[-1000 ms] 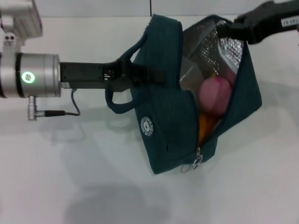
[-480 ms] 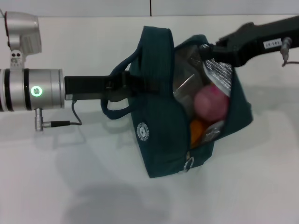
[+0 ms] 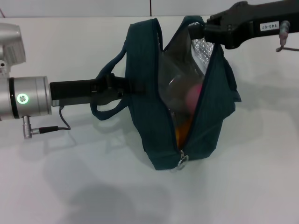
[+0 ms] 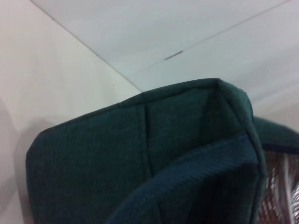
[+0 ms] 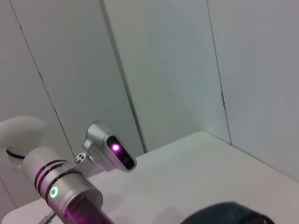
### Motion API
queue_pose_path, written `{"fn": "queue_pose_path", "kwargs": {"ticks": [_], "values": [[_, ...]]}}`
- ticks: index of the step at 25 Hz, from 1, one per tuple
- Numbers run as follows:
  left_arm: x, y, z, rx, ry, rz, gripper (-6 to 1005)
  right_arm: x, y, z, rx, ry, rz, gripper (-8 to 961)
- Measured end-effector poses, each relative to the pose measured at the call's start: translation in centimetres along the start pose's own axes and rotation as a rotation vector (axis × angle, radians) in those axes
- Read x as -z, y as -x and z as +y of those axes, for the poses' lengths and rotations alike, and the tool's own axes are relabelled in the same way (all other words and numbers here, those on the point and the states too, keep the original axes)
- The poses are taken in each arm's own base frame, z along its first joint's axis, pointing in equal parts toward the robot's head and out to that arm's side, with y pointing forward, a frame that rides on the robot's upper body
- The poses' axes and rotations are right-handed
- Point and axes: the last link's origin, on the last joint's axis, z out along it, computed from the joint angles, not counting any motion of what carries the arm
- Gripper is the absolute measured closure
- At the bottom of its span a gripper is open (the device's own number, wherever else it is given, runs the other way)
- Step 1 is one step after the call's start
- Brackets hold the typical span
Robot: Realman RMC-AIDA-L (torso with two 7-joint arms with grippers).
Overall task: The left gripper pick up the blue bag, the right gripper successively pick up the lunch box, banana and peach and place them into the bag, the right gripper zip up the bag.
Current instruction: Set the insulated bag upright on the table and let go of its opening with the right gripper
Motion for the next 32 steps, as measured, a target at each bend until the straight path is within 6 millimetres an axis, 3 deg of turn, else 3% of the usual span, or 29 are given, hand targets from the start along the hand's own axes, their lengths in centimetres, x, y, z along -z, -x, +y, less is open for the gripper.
{"fn": "queue_pose_path", "kwargs": {"ticks": [22, 28, 32], "values": [[1.0, 0.4, -0.1, 0.035, 0.015, 0.005, 951, 0.1, -2.1, -1.0, -0.084, 0.012, 0.004, 865], [1.9, 0.4, -0.2, 0.047, 0.006, 0.008, 951, 0.1, -2.3, -0.7, -0.083, 0.031, 0.013, 674], [2.5, 0.2, -0.4, 0.045, -0.006, 0.014, 951, 0.1, -2.3, -0.6, -0.073, 0.037, 0.016, 479]]}}
